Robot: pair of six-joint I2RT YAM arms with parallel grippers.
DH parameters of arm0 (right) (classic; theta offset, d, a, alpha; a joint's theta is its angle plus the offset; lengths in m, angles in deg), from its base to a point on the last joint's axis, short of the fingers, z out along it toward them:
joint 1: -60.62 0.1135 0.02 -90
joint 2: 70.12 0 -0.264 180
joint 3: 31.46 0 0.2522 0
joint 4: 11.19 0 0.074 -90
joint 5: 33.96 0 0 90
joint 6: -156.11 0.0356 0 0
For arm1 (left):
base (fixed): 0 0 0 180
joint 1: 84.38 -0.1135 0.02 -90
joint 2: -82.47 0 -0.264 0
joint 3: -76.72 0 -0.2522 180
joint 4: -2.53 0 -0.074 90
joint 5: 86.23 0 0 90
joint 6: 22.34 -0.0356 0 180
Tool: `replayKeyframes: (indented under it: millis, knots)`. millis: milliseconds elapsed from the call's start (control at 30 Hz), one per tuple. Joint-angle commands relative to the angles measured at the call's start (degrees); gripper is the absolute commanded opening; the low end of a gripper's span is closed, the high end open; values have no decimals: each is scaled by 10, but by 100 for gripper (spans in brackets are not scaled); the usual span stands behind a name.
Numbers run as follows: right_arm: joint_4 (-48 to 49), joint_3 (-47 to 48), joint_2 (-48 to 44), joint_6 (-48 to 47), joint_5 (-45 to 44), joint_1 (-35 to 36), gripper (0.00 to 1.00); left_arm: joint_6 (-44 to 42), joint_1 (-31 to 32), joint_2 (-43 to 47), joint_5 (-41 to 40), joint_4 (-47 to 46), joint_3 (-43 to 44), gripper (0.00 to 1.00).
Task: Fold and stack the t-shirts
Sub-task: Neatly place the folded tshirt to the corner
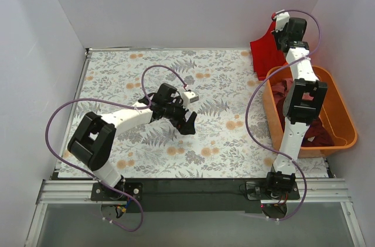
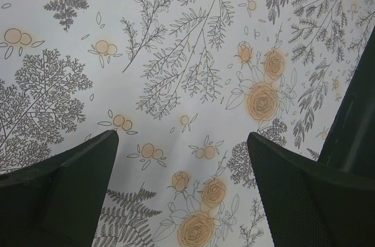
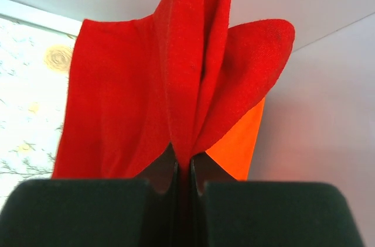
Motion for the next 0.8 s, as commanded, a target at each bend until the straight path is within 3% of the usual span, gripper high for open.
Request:
replayKeyframes:
  millis: [0, 367, 400, 433, 533, 767]
  knots:
    - [32, 36, 6, -20, -11, -13, 1, -4, -2, 3, 16, 2, 20, 92]
    - [53, 45, 36, -60, -30, -37, 3, -5, -1, -17, 24, 2, 34, 92]
    - [56, 46, 39, -67, -33, -38, 12, -6, -2, -19, 25, 4, 36, 92]
    - [63, 46, 44, -67, -54, -38, 42, -6, -2, -18, 27, 6, 40, 92]
    - [81, 63, 50, -67, -90, -39, 79, -7, -2, -15, 24, 21, 46, 92]
    - [86, 73, -1, -67, -79, -39, 85, 16, -7, 22, 22, 28, 51, 92]
